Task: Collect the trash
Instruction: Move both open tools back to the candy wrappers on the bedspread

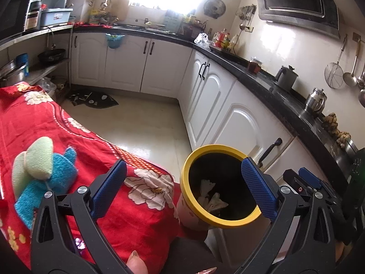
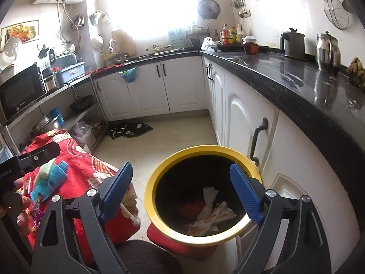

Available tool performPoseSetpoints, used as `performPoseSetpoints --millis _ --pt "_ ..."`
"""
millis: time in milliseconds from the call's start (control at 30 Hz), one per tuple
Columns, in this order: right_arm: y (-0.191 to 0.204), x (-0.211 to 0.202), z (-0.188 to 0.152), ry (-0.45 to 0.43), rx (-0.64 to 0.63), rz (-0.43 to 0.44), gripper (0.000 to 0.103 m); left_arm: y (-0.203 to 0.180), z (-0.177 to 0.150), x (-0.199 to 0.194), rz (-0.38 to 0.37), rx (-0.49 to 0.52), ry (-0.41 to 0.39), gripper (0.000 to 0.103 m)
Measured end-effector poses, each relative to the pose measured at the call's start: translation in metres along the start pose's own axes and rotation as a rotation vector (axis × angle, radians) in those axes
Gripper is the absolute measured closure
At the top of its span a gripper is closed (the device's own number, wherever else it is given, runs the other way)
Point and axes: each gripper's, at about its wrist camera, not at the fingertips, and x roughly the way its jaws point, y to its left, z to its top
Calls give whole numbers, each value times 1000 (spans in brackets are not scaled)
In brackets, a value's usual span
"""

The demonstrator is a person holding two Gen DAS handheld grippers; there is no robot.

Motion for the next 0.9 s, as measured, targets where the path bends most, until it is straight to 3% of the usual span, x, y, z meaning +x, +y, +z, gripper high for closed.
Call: performPoseSetpoints --millis 900 --pt "55 -27 6 -38 -77 120 17 48 1 -56 70 -71 -97 11"
